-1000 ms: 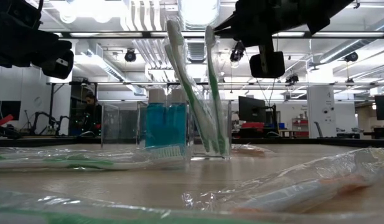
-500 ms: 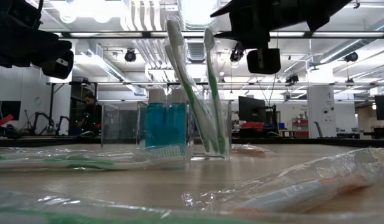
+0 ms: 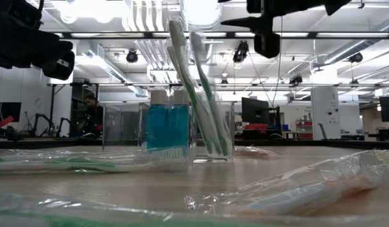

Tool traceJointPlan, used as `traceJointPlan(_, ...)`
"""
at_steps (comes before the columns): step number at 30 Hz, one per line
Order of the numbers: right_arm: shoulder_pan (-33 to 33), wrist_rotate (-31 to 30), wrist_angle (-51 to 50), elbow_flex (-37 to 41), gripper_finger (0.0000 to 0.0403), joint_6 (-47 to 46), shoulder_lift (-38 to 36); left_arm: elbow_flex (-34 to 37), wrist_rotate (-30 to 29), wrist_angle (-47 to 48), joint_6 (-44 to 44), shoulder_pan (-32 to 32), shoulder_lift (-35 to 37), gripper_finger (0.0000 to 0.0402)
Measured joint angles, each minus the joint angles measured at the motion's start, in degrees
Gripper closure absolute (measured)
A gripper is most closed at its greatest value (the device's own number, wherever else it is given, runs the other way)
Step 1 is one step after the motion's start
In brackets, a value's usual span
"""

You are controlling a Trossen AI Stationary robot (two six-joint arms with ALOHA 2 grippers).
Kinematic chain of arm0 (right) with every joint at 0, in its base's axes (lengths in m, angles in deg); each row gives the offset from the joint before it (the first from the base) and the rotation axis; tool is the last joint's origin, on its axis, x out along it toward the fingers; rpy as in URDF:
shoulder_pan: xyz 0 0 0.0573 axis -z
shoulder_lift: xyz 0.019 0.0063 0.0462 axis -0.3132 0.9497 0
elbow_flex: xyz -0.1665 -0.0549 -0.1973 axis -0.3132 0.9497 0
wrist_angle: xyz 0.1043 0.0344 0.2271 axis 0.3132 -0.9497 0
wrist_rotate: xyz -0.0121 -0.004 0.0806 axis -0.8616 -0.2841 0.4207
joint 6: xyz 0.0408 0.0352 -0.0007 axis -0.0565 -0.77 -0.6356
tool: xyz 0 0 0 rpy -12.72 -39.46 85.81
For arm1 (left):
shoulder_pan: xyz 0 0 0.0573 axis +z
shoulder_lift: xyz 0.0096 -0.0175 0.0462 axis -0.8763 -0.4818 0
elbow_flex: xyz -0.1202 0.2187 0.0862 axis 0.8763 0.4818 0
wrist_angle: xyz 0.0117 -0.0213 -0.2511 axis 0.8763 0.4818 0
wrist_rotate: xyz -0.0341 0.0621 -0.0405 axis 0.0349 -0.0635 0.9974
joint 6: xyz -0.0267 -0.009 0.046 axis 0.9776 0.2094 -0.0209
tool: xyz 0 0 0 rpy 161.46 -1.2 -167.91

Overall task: Pick & Place toothbrushing station
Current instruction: Put the green toothbrush into the transparent organizer

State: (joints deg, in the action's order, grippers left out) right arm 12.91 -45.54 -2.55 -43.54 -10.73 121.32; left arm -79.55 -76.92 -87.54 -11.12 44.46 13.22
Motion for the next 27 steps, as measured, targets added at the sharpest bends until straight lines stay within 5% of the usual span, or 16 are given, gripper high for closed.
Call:
traceJointPlan(10, 0.0, -2.3, -10.7, 0.0, 0.0248, 3.8, -5.1, 0.0, 0.0, 0.0, 0.0, 0.0, 0.0, 0.0293)
traceJointPlan(17, -1.1, -14.0, -12.4, 0.0, 0.0248, 20.5, -9.3, 0.0, 0.0, 0.0, 0.0, 0.0, 0.0, 0.0293)
traceJointPlan(27, -1.5, -18.0, -12.4, 0.9, 0.0272, 27.1, -14.3, 0.0, 0.0, 0.0, 0.0, 0.0, 0.0, 0.0293)
